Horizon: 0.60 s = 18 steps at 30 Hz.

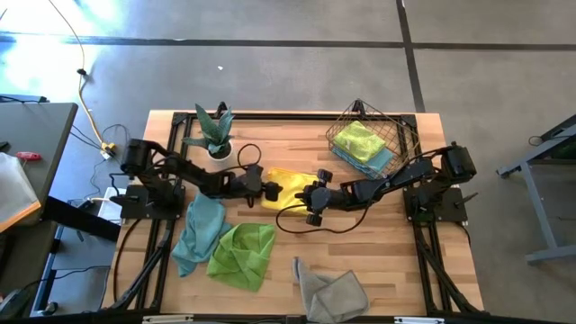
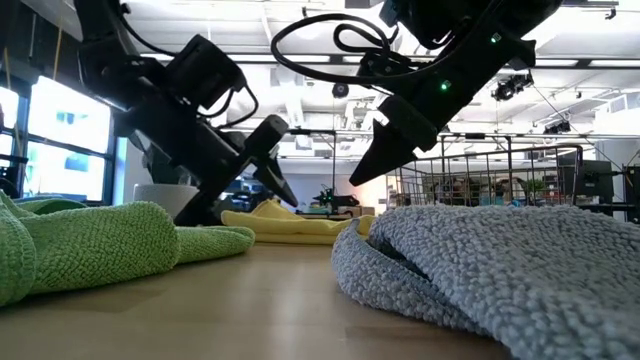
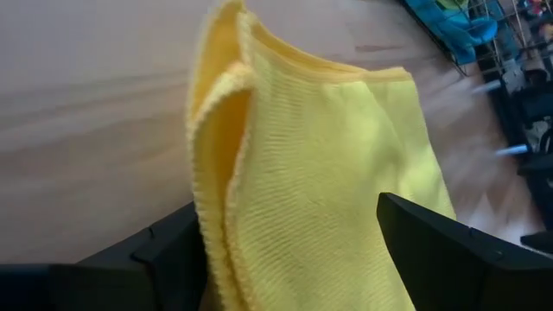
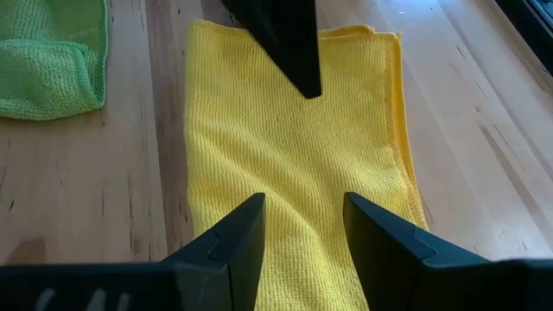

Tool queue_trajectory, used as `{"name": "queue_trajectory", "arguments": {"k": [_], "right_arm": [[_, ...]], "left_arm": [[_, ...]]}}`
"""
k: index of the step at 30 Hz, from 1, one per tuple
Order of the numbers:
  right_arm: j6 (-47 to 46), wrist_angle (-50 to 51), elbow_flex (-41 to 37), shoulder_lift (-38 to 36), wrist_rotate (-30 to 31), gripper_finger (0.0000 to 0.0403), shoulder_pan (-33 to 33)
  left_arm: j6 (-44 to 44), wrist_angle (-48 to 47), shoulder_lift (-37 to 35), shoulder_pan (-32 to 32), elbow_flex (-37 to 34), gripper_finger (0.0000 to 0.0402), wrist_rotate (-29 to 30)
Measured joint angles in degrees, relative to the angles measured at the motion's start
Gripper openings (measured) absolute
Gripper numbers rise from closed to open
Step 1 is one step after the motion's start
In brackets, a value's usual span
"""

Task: Fold microfiber towels
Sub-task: Put the yellow towel into the wire basket

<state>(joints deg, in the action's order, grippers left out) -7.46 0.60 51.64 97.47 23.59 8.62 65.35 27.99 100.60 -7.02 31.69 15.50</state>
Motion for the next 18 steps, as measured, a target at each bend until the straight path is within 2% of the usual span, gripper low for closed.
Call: {"name": "queue_trajectory", "arguments": {"k": [4, 7, 14, 18], "right_arm": [[0.00, 0.00, 0.00, 0.00, 0.01, 0.0149, -0.02], [0.00, 0.00, 0.00, 0.00, 0.01, 0.0149, 0.00], [0.00, 0.00, 0.00, 0.00, 0.01, 0.0149, 0.00], [0.00, 0.00, 0.00, 0.00, 0.01, 0.0149, 0.00]], "left_arm": [[-1.92, -3.41, 0.13, 0.14, 2.45, 0.0270, -1.92], [-3.52, -6.37, 0.13, 0.14, 3.61, 0.0231, -3.50], [-6.66, -8.05, 0.18, -0.84, 3.67, 0.0090, -4.29], [-10.43, -7.89, 0.24, -1.85, 3.64, 0.0014, -6.86]]}}
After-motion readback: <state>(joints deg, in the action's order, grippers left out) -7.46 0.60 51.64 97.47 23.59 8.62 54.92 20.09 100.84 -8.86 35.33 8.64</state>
